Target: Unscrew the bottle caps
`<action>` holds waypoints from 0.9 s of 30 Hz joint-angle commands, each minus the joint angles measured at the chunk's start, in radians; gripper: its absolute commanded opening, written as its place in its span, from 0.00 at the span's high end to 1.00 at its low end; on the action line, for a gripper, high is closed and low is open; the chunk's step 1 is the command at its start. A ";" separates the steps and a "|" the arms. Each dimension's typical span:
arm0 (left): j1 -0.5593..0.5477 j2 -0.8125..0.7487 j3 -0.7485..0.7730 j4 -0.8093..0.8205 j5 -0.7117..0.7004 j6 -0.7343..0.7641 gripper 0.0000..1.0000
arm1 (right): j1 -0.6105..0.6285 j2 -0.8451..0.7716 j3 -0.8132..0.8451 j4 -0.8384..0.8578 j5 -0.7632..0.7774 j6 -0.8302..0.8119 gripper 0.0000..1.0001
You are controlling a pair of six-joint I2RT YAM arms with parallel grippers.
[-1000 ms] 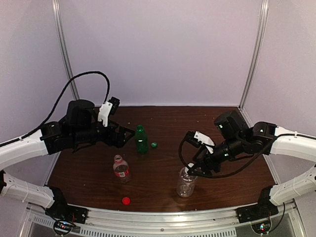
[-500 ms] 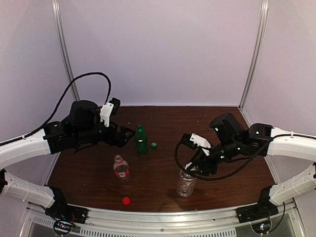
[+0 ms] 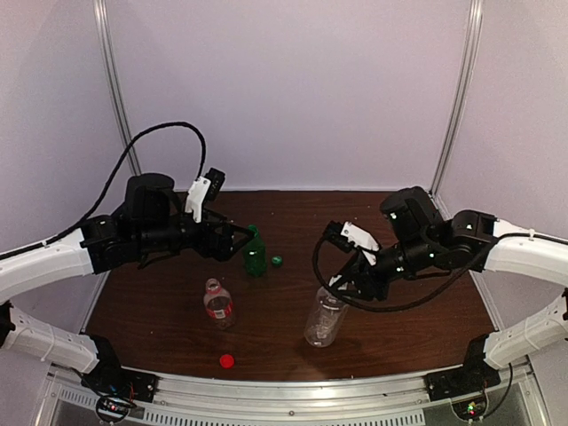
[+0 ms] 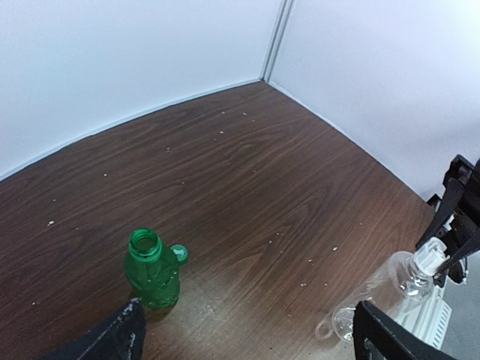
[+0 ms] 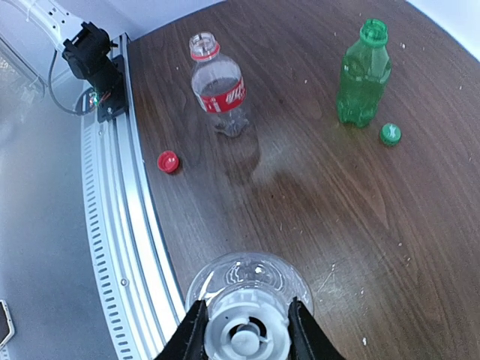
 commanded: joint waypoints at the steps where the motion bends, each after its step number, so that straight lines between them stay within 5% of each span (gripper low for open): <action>1: 0.007 0.020 0.039 0.131 0.179 0.037 0.02 | -0.012 0.008 0.121 -0.008 0.029 -0.033 0.81; 15: -0.005 0.047 0.085 0.105 0.418 0.195 0.02 | -0.120 0.183 0.552 -0.140 -0.176 -0.052 0.85; 27: -0.051 0.150 0.194 0.061 0.474 0.252 0.02 | -0.142 0.277 0.692 -0.152 -0.311 -0.029 0.85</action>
